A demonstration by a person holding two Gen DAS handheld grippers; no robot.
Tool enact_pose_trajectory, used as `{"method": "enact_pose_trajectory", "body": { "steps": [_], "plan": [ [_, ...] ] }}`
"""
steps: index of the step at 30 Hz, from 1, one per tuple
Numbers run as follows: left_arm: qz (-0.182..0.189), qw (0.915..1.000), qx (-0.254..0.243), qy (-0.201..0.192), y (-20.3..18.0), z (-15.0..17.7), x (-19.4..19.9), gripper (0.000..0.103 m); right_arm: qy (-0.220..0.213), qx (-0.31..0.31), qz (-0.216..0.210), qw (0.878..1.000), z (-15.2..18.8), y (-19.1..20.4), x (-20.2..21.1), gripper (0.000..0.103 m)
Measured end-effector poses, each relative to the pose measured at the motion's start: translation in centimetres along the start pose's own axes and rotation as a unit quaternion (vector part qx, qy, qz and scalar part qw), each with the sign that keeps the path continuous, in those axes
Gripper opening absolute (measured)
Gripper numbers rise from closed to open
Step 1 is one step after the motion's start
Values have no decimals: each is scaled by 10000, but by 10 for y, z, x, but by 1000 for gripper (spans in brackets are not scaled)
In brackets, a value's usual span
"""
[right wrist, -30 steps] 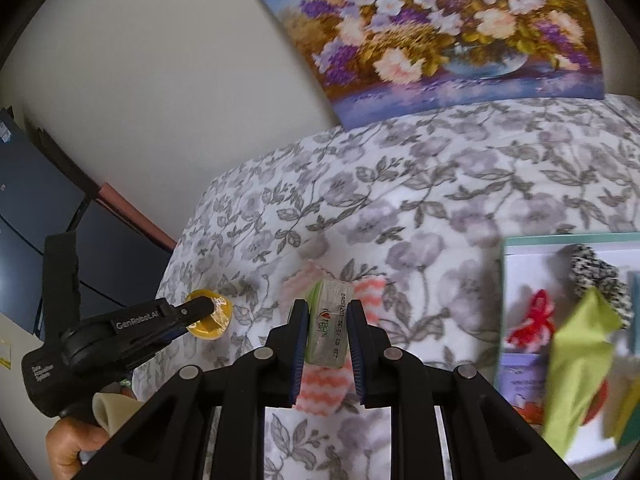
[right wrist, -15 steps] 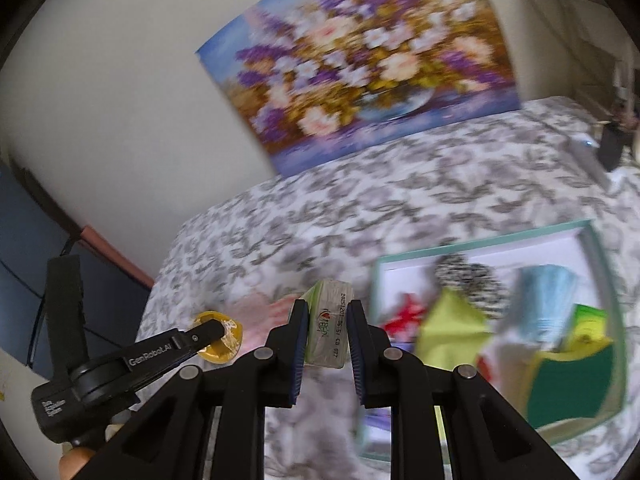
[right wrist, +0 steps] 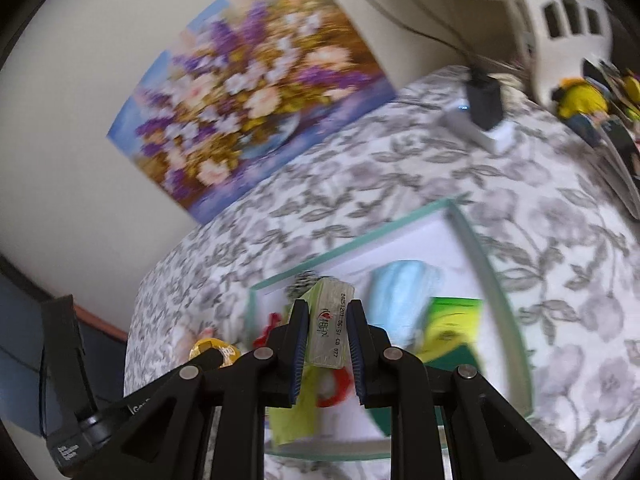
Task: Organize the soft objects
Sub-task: 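Carry the tape roll and tissue pack over the tray with both tools, then open both tools to drop the tape roll and tissue pack in the tray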
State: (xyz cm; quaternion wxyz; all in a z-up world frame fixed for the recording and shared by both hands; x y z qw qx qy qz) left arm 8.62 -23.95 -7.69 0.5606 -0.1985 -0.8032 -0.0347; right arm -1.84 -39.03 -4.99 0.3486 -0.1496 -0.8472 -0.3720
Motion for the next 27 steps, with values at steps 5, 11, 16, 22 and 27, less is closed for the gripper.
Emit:
{"method": "enact_pose_trajectory", "body": {
  "steps": [5,11,16,22,27],
  "plan": [
    [-37,9998,-167,131,-20,9,-14,19,-55,-264,22,9996,-4,-27,4,21],
    [-197,9990,-363,177,-30,14,-22,20,-34,-426,-16,9991,-4,-41,2,21],
    [-268,9985,-446,178,-33,15,-25,20,-14,-478,-42,9988,-4,-44,-1,21],
    [-349,9979,-471,257,-32,17,-30,20,114,-448,231,9987,1,-53,-9,21],
    [-384,9978,-449,292,-29,17,-30,28,180,-326,515,9980,3,-55,-9,24]
  ]
}}
Point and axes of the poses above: each gripper's, at about its wrist camera, not at the fingertips, and x roughly against the way its jaws point, y to its left, z to its underside, the point moved 9 cm from there along -x, roughly the way its jaws point, and after that the axes turned 1 degree about -z, right-handed, at the moved point
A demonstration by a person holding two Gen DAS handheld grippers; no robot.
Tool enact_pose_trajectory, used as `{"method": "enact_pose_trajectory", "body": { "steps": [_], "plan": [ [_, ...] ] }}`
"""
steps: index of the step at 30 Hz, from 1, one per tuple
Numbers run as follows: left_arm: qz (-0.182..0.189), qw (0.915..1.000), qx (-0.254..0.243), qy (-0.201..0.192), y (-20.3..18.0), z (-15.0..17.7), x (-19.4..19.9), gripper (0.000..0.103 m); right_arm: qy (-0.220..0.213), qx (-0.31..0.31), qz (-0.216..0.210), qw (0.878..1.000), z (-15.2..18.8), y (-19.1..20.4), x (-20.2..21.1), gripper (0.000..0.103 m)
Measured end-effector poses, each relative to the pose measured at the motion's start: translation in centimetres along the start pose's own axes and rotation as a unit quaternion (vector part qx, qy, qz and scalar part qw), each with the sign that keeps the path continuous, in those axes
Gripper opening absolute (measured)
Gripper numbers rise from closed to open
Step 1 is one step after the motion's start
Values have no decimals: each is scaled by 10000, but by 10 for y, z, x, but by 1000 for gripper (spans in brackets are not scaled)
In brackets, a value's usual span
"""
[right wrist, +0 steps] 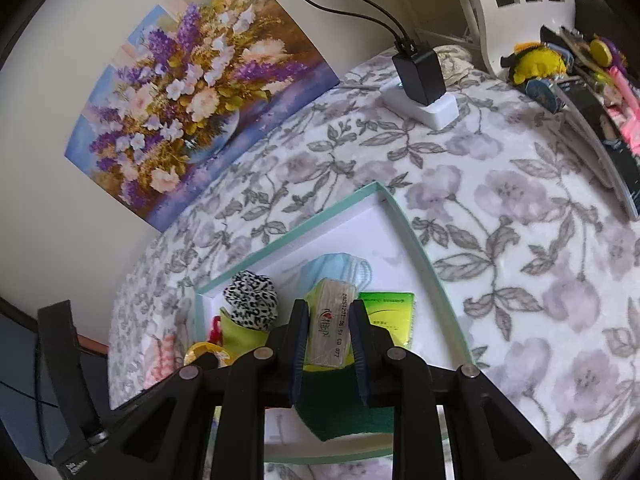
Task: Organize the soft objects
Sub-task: 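Open both tools to drop the tape roll and tissue pack in the tray, then move the right tool back to the pink-orange striped towel on the bed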
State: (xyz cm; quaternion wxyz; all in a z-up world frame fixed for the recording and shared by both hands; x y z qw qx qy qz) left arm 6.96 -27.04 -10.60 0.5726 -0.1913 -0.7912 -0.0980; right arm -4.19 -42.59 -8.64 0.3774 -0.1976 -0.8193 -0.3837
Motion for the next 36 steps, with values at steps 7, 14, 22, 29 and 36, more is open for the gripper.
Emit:
{"method": "enact_pose_trajectory", "body": {
  "steps": [7,14,22,29,36],
  "plan": [
    [-68,9998,154,-100,9,-5,5,65,-15,204,326,9993,-2,1,7,26],
    [-205,9994,277,-66,21,-6,3,72,-97,536,706,9960,-3,6,15,58],
    [-371,9980,481,-152,38,-10,5,86,-88,663,878,9939,-2,6,14,77],
    [-286,9970,674,-253,48,-15,7,94,-167,798,1107,9905,-2,4,13,103],
    [-342,9945,877,-459,64,-23,15,94,-165,819,1182,9895,-2,4,12,103]
  ]
}}
Point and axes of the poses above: each gripper's, at about its wrist camera, not at the fingertips, and x roughly against the way its jaws point, y to its left, z to its underside, the point moved 9 cm from there along -x, roughly the way its jaws point, and after that the axes turned 1 degree about -z, right-handed, at the moved point
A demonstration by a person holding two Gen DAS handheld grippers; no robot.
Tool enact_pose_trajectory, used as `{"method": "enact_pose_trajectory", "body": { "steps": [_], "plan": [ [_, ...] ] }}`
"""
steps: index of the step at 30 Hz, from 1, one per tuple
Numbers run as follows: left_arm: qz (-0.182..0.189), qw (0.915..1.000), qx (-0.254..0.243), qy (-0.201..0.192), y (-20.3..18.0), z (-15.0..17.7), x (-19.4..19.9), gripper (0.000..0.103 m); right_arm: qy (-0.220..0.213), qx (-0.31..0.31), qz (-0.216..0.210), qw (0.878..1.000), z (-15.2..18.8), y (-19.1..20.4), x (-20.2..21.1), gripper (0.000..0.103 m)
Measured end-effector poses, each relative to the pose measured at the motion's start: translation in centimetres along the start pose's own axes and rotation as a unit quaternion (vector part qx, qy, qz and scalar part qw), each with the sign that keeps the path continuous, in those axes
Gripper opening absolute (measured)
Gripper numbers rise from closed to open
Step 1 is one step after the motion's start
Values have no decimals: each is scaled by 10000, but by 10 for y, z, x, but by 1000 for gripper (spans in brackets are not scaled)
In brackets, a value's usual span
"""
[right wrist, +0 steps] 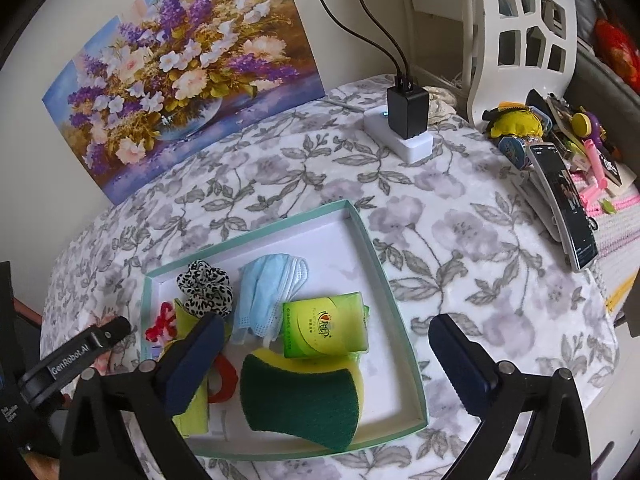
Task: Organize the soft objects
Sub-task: 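Move the right tool back to the pink-orange striped towel on the bed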
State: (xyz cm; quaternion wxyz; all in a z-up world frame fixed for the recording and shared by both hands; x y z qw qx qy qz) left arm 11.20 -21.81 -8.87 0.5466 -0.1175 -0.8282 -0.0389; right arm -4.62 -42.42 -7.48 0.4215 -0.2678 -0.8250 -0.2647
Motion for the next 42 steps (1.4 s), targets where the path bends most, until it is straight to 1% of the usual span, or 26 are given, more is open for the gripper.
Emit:
{"method": "enact_pose_trajectory", "body": {
  "steps": [8,14,20,25,31,37,40,42],
  "plan": [
    [-72,9998,137,-137,16,-11,7,94,59,39,11,10000,3,5,-1,103],
    [-126,9991,327,-223,35,-17,14,94,73,185,19,9998,7,18,1,103],
    [-133,9984,514,-211,58,-21,18,94,89,332,66,9994,13,34,3,103],
    [-108,9971,695,-299,79,-23,25,94,37,432,92,9990,19,50,9,103],
    [-206,9959,768,-432,107,-26,36,94,138,545,25,9984,35,71,9,103],
    [-356,9946,878,-418,137,-20,39,94,275,737,-97,9969,55,95,6,103],
    [-421,9943,903,-373,152,-15,40,94,255,957,-110,9950,61,111,7,103],
    [-455,9937,949,-381,165,-14,42,94,206,1069,-200,9938,63,125,8,103]
  ]
}}
Point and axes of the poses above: each gripper's, at about its wrist camera, not at the fingertips, and x roughly against the way its jaws point, y to its left, z to its underside, the point moved 9 cm from there along -x, roughly the way its jaws point, and after that the axes turned 1 degree about -z, right-handed, at the moved point
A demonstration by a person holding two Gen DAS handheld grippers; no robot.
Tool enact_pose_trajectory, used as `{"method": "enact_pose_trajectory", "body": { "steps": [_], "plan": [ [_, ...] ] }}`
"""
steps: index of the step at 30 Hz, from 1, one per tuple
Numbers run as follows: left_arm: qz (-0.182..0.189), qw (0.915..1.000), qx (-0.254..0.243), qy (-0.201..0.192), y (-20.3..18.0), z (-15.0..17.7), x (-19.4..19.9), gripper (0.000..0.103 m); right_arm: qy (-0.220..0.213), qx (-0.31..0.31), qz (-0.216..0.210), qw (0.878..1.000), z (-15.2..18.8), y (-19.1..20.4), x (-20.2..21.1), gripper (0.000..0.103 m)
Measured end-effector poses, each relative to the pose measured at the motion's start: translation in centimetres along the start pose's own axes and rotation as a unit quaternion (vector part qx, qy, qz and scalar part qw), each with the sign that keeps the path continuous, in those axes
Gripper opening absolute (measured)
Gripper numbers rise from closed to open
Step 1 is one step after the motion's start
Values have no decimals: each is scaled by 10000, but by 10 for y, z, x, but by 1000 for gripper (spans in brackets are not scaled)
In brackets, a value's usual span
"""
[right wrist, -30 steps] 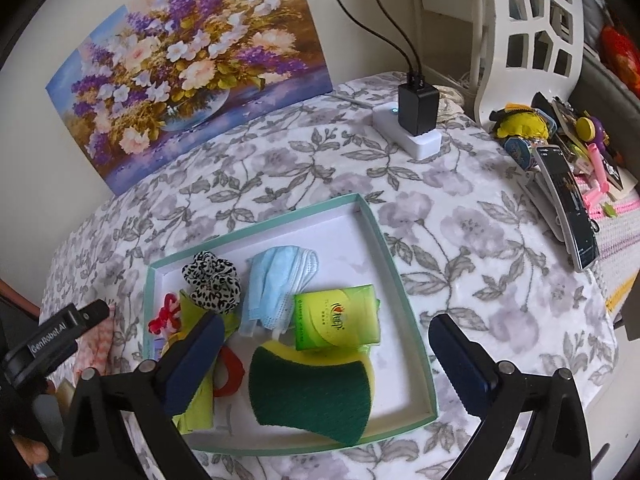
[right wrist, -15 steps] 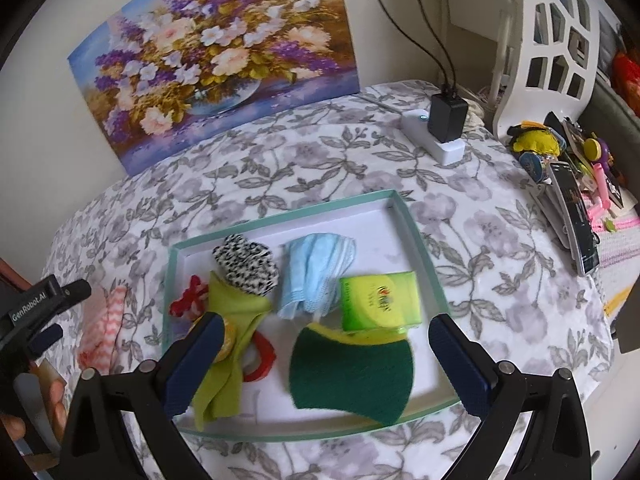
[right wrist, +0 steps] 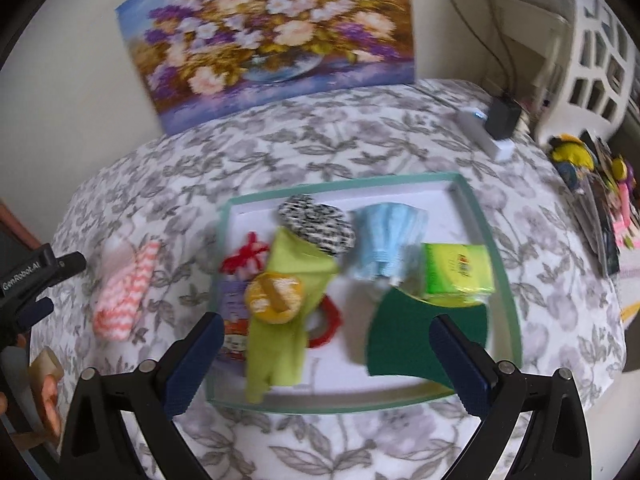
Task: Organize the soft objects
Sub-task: 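Move the right tool back to the pink-orange striped towel on the bed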
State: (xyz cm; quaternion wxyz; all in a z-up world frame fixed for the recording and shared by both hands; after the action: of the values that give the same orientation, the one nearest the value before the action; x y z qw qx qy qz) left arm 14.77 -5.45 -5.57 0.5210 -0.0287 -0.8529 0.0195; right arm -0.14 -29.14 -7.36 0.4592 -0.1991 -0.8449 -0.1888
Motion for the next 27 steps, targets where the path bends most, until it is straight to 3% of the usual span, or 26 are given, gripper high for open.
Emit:
{"method": "enact_pose_trajectory", "body": {
  "steps": [6,10,20,27],
  "plan": [
    [-156,9992,304,-183,41,-10,1,94,-67,117,-380,9992,-4,42,-5,103],
    [-165,9980,599,-104,68,-14,-6,94,-37,248,-598,9979,-3,74,-11,103],
    [-352,9931,1098,199,120,-13,-26,94,147,697,-928,9931,8,138,-33,103],
    [-561,9874,1317,671,140,0,-61,94,336,992,-1119,9882,19,178,-57,103]
  ]
}}
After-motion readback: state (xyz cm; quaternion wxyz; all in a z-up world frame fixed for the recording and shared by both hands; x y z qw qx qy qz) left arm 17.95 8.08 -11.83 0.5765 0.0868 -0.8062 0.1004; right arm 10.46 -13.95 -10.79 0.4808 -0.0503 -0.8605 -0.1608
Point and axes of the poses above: each gripper's, at about its wrist camera, not at the fingertips, and x roughly against the way its jaws point, y to its left, z to its underside, the point moved 9 cm from there along -x, roughly the way its jaws point, and after that the axes turned 1 degree about -z, right-handed, at the moved point
